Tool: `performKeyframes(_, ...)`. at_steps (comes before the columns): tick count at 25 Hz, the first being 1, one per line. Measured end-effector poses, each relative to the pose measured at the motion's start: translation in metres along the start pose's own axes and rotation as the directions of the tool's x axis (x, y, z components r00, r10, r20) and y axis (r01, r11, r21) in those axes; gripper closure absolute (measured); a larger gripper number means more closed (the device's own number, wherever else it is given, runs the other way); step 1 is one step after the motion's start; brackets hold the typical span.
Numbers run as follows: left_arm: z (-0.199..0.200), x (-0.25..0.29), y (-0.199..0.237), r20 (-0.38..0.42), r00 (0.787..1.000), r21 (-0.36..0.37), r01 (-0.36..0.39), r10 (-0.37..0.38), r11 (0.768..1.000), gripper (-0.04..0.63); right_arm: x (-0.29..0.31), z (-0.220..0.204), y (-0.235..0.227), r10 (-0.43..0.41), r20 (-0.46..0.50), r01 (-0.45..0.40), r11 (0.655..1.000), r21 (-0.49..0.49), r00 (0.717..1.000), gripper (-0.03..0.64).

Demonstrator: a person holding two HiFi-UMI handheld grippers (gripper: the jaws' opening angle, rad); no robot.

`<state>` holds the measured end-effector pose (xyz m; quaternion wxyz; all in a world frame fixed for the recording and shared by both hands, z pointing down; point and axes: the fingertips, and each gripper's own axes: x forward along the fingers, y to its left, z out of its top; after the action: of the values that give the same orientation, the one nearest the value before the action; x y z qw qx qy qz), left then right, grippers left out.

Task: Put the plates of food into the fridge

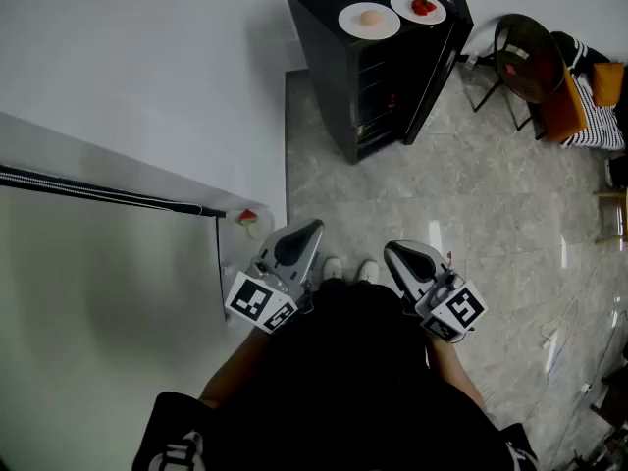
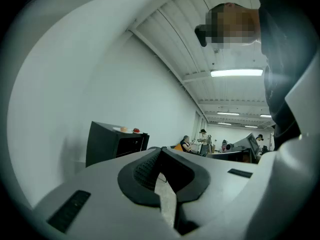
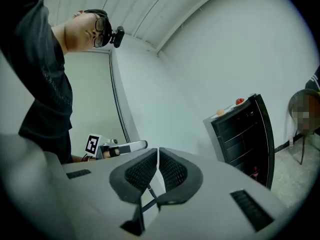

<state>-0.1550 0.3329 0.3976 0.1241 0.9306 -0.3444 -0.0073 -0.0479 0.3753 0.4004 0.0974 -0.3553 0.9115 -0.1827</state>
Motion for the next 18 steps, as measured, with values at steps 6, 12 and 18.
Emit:
performKeyframes(6, -0.001, 0.018, -0.014, -0.024, 1.0, 0.04, -0.013, 0.014, 0.999, 0.572, -0.014, 0.007, -0.01, 0.004, -0.017, -0.005, 1.0, -0.019, 1.0, 0.584)
performKeyframes(12, -0.011, 0.025, -0.031, -0.039, 0.998, 0.059, -0.043, 0.046, 0.997, 0.572, -0.03, 0.012, -0.026, 0.032, 0.049, -0.032, 0.999, -0.011, 0.998, 0.584)
performKeyframes(18, -0.019, 0.021, -0.035, -0.038, 0.995, 0.051, -0.093, 0.095, 0.994, 0.572, -0.048, 0.002, -0.043, 0.04, 0.037, -0.041, 0.999, 0.02, 0.998, 0.584)
